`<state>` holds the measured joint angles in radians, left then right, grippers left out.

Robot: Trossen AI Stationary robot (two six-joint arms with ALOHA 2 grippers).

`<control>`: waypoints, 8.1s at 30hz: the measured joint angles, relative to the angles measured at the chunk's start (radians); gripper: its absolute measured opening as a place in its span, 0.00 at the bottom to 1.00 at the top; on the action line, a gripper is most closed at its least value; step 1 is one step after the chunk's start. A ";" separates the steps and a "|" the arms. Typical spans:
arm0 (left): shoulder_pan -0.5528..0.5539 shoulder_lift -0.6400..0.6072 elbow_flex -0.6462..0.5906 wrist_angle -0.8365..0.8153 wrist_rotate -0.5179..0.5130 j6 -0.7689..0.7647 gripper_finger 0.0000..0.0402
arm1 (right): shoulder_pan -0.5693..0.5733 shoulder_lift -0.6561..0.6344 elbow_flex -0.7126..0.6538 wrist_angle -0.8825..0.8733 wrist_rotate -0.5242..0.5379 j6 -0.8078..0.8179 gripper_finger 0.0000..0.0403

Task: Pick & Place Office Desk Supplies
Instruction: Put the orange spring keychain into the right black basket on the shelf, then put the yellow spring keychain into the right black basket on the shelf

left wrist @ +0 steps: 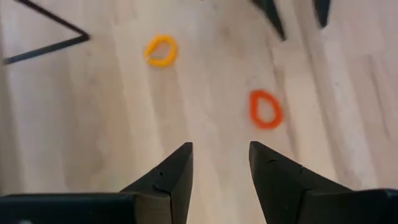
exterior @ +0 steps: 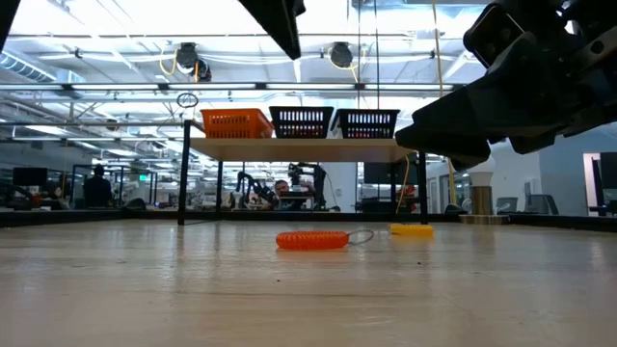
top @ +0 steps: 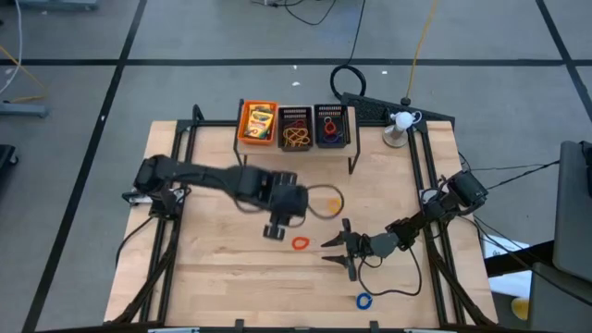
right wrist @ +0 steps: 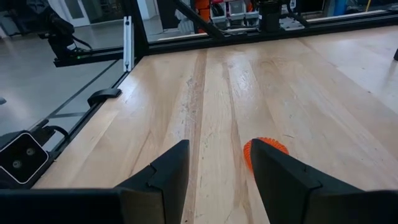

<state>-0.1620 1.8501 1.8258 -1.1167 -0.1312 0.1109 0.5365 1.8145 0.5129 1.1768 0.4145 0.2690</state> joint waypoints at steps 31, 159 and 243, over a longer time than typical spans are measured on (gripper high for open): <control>-0.051 0.041 -0.449 0.712 0.072 -0.173 0.38 | 0.000 0.000 0.000 -0.003 0.001 -0.004 0.40; 0.508 0.141 0.163 0.772 0.258 -0.044 0.00 | -0.033 0.000 0.000 -0.045 0.002 -0.004 0.40; 0.061 0.023 -0.226 0.121 0.307 0.017 0.37 | 0.425 -0.621 -0.001 -1.092 0.863 0.289 0.40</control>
<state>-0.1006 1.8729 1.5998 -0.9954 0.1762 0.1283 0.9615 1.1931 0.5121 0.0851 1.2772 0.5576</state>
